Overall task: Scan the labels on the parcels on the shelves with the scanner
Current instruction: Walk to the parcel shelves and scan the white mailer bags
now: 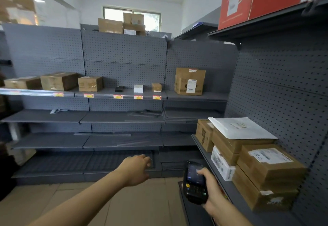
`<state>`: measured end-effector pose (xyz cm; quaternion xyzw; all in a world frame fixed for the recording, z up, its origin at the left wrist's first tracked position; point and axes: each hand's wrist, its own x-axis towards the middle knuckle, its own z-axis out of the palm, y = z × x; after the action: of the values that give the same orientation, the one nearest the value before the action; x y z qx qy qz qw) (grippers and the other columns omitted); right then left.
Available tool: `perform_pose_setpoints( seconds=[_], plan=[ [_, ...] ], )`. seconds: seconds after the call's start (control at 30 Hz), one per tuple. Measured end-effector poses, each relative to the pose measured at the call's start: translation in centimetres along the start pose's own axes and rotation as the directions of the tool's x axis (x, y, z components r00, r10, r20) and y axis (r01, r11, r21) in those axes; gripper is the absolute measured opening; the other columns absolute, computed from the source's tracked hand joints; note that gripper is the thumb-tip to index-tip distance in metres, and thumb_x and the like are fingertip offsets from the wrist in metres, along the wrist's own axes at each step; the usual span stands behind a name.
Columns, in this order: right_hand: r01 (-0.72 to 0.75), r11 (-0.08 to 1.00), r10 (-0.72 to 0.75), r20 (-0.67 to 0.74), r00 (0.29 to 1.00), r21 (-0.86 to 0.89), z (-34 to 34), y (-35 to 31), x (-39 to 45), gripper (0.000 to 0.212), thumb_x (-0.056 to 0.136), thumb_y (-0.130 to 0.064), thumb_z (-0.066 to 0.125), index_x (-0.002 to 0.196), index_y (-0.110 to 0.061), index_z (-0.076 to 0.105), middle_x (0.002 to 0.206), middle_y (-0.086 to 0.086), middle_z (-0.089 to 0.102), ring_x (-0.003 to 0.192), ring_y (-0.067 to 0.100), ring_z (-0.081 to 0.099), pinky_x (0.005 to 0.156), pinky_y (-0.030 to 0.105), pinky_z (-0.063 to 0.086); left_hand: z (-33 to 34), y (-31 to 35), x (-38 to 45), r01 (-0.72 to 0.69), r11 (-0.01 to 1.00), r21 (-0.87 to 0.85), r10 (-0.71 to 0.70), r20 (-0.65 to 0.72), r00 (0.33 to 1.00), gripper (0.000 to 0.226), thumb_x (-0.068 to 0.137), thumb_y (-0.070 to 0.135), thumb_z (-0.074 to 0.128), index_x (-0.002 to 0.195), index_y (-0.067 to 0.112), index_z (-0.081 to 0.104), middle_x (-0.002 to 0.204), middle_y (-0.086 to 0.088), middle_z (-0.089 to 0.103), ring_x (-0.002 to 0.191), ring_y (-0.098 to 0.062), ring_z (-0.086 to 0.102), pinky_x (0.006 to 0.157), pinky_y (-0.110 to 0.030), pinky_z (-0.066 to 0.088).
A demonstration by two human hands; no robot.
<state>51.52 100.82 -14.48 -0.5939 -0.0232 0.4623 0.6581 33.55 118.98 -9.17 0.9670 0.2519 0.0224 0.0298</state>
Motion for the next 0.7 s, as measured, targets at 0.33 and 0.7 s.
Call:
perform_pose_setpoints(
  seconds=[0.33,0.7],
  plan=[
    [0.050,0.998,-0.042,-0.186,0.982,0.039,6.2,-6.2,10.8,0.061,0.072,-0.033,0.067,0.126,-0.006,0.061,0.116,0.028,0.067,0.080,0.040,0.068,0.065,0.044,0.058,-1.4,-8.5,13.4,-0.085,0.996,-0.017,0.085,-0.015,0.996,0.034,0.089,0.029,0.046,0.121,0.020,0.052,0.126,-0.002,0.055,0.113,-0.026,0.055,0.089,-0.036,0.044],
    [0.240,0.968,-0.199,-0.358,0.912,0.074,8.7,-11.9,18.6,0.034,0.085,-0.021,0.061,0.114,-0.004,0.065,0.119,0.030,0.065,0.104,0.046,0.065,0.084,0.052,0.055,0.3,-11.3,28.2,-0.288,0.955,-0.068,0.290,0.028,0.957,0.035,0.088,0.035,0.045,0.120,0.023,0.052,0.124,0.001,0.056,0.111,-0.022,0.055,0.092,-0.034,0.044]
  ],
)
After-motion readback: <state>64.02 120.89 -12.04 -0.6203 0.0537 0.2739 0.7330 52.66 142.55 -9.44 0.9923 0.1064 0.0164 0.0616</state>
